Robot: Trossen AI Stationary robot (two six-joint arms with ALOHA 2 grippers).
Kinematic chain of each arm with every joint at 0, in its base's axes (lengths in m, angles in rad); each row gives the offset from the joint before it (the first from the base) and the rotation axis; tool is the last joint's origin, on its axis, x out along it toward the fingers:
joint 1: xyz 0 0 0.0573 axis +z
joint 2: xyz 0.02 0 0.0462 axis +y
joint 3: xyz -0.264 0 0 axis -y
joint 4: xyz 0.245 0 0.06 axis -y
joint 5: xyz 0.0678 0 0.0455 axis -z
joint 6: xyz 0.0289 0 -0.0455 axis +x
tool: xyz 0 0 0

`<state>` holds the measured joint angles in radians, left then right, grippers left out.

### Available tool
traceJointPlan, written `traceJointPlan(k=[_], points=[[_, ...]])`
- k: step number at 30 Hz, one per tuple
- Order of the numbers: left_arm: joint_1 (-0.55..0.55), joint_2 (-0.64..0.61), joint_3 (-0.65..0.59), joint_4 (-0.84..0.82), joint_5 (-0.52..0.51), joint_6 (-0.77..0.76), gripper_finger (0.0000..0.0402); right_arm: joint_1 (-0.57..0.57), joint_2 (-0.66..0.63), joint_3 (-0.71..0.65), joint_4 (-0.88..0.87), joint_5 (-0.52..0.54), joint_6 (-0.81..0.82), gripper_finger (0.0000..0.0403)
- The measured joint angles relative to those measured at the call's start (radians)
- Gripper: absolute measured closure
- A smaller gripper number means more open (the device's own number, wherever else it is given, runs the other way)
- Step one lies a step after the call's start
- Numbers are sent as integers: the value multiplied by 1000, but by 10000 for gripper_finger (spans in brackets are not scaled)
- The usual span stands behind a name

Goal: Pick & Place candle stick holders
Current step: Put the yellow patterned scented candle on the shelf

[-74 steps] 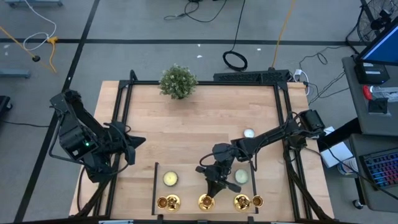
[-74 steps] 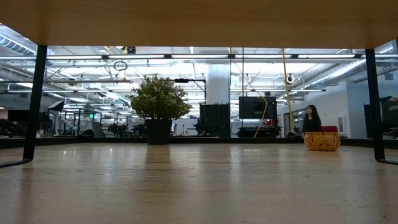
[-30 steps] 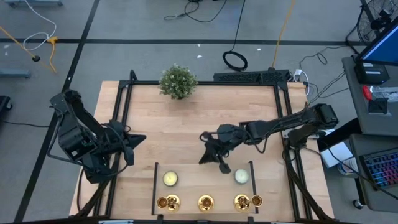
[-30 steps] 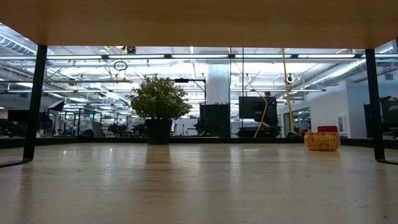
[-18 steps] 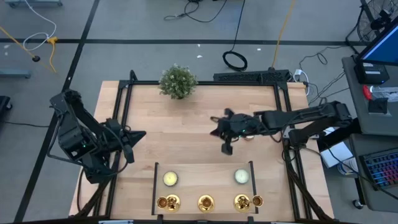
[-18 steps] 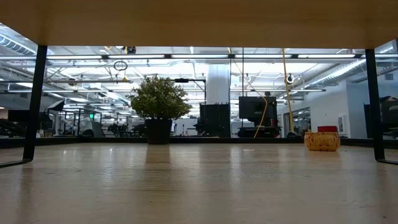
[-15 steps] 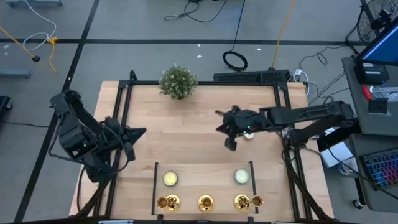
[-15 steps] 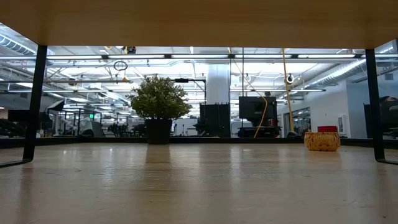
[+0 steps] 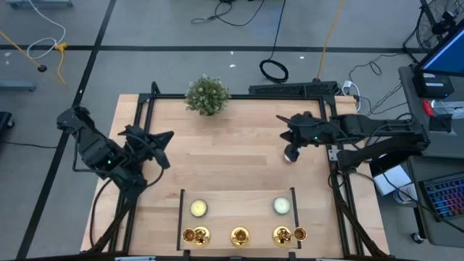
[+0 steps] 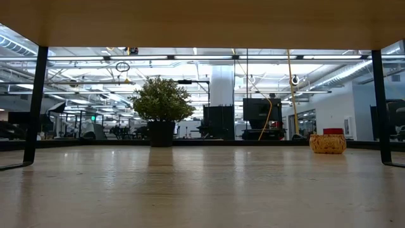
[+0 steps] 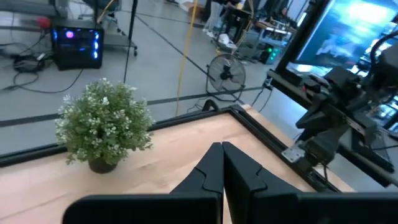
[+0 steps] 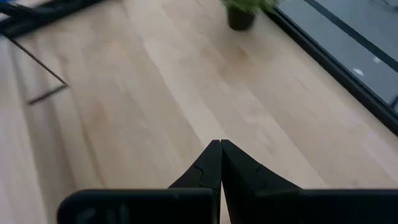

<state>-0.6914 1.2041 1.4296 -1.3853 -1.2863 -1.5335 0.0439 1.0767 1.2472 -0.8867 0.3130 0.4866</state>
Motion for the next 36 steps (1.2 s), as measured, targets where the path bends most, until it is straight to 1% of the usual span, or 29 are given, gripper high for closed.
traceJointPlan(k=[6,9,11,13,18,23,26,30,33,36], points=[[46,0,0,103,11,22,400,-64,-19,0,-191,-3,33,403],[63,7,0,151,31,89,400,-94,-20,-25,-249,2,-6,403],[75,16,0,171,49,126,401,-130,-19,-67,-250,-20,-12,403],[88,16,0,178,70,124,400,-170,-18,-121,-244,-71,-1,403],[126,15,0,184,165,170,401,-261,0,-311,-185,-233,38,403],[153,14,0,185,267,270,400,-315,20,-460,-160,-328,153,399],[160,14,0,185,308,344,400,-326,18,-492,-157,-340,242,392],[177,12,0,185,372,460,401,-327,16,-495,-143,-341,344,383],[199,10,0,185,421,545,401,-327,16,-495,-129,-347,366,374],[225,11,0,185,452,624,401,-325,16,-495,-129,-384,366,357]])
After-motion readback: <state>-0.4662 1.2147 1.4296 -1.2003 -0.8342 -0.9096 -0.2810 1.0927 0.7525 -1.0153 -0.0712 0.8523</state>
